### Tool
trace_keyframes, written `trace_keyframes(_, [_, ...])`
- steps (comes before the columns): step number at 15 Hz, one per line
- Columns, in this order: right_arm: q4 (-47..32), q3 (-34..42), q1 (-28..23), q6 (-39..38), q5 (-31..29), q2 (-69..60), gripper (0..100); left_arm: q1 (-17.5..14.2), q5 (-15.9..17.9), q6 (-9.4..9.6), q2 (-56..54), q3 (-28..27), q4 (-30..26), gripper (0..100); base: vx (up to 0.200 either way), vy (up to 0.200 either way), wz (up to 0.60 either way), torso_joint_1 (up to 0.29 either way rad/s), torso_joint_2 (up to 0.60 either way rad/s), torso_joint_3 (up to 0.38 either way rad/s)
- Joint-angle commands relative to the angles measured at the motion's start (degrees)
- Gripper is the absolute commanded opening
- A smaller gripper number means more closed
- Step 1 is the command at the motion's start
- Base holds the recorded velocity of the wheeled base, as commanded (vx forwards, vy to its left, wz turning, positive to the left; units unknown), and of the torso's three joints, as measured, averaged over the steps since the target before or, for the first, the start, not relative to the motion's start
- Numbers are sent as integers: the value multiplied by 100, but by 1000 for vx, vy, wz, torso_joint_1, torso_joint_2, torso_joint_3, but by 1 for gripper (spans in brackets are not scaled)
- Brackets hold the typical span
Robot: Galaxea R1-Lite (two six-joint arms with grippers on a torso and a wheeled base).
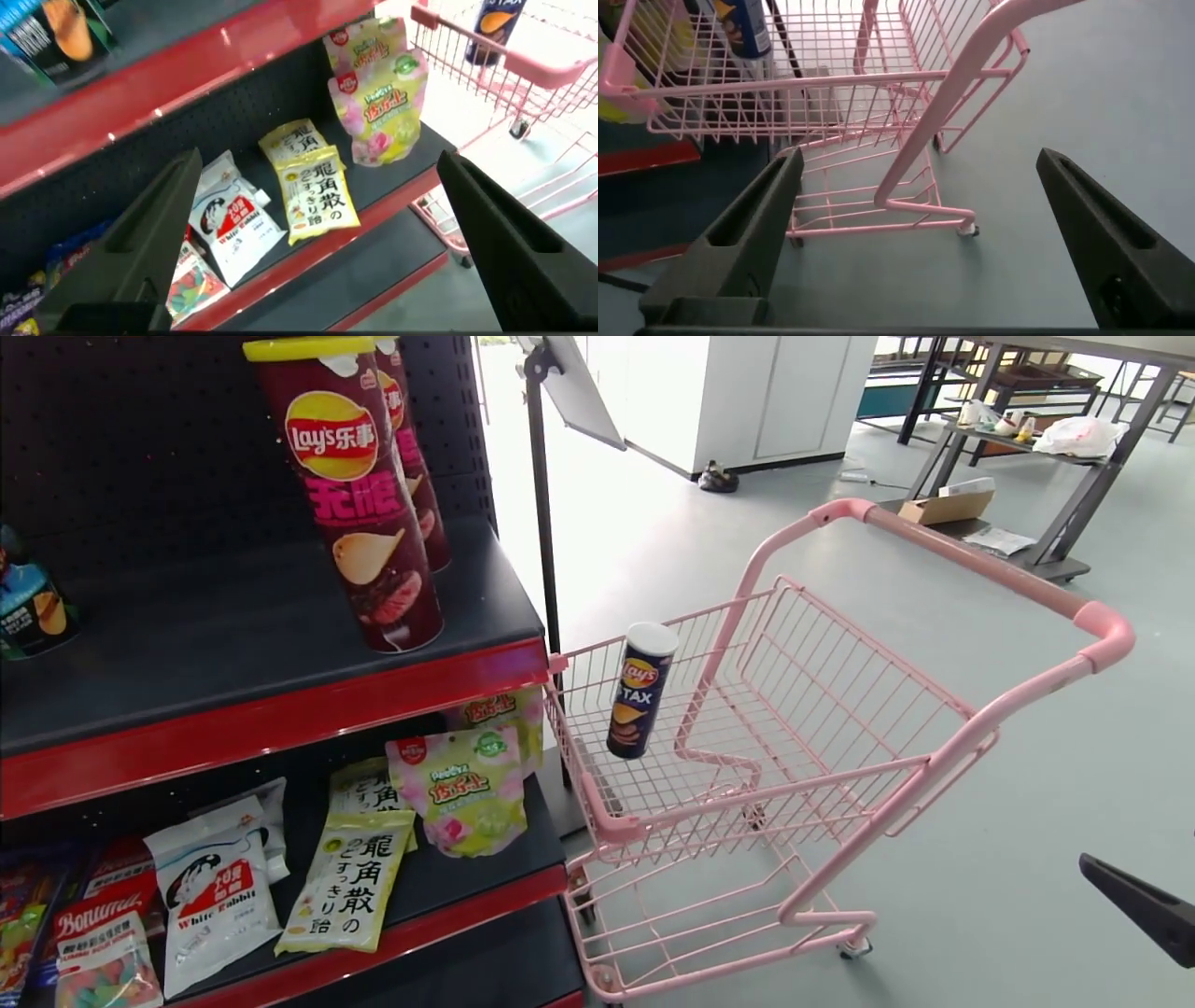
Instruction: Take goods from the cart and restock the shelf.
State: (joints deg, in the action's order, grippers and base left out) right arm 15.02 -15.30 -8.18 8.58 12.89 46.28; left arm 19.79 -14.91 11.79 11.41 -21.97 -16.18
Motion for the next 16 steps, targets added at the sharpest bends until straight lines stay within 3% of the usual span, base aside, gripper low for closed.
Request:
trace_keyframes(1, [1, -8, 18, 3, -5, 145, 100, -1, -3, -1, 10, -1, 1, 100, 0, 0, 0, -139, 515, 393])
trace_keyframes(5, [133, -509, 71, 3, 12, 989, 100, -1, -91, -1, 2, -1, 1, 100, 0, 0, 0, -99, 437, 332])
trace_keyframes(10, [1144, -1951, 2031, -612, 179, 2940, 100, -1, -153, -1, -42, 8, 1, 100, 0, 0, 0, -11, 47, 40])
trace_keyframes(13, [1311, -2926, 2549, -612, 170, 4232, 100, -1, -161, -1, 10, 52, 18, 100, 0, 0, 0, 0, 0, 0])
trace_keyframes(16, [2313, -3594, 2778, -612, 179, 5647, 100, -1, -153, -45, -25, 158, 18, 100, 0, 0, 0, 0, 0, 0])
